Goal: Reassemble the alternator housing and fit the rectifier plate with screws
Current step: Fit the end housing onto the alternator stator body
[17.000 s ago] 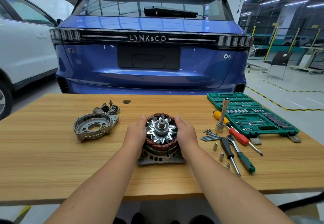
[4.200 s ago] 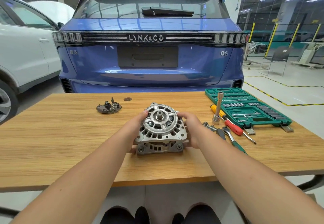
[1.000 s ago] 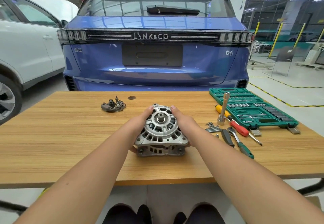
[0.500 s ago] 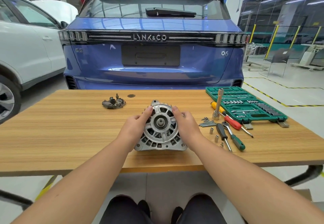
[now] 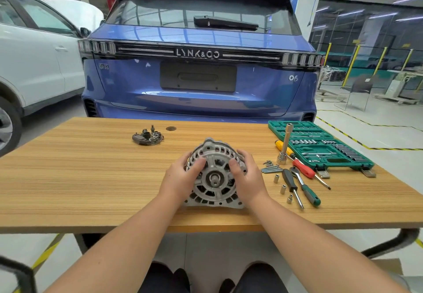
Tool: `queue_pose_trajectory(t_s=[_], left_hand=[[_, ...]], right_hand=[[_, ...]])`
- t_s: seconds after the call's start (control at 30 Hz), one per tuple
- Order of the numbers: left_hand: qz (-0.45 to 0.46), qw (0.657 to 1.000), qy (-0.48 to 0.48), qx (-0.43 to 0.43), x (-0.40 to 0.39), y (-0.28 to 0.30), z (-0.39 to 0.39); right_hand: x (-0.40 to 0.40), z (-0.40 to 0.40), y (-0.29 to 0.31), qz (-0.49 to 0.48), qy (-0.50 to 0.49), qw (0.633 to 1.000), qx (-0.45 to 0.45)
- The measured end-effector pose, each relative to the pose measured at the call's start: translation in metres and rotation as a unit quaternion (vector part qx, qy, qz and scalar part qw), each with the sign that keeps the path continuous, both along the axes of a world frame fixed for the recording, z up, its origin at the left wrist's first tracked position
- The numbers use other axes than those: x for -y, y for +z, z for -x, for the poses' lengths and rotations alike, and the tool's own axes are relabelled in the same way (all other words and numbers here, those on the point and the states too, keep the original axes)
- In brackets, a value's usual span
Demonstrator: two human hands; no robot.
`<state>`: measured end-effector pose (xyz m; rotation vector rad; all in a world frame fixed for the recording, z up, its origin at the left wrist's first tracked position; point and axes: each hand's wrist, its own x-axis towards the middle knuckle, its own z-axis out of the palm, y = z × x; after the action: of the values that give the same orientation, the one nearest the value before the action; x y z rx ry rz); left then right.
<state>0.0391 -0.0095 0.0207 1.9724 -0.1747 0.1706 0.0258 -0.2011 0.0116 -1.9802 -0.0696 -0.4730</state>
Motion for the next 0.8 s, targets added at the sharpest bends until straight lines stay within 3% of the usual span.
queue_pose_trajectory(t_s=[0.2, 0.43, 0.8], left_hand=[[-0.037, 0.997, -0.020, 0.060, -0.003, -0.021, -0.008], [-0.013, 0.997, -0.022, 0.075, 0.003, -0.020, -0.015], [0.023, 0.996, -0.085, -0.001, 0.001, -0.011, -0.009]], right_hand=[[0.005, -0.002, -0.021, 0.044, 0.004, 0.995, 0.091], [0.006, -0.011, -0.019, 0.021, 0.003, 0.995, 0.102], [0.021, -0.003, -0.006, 0.014, 0.085, 0.994, -0.070]])
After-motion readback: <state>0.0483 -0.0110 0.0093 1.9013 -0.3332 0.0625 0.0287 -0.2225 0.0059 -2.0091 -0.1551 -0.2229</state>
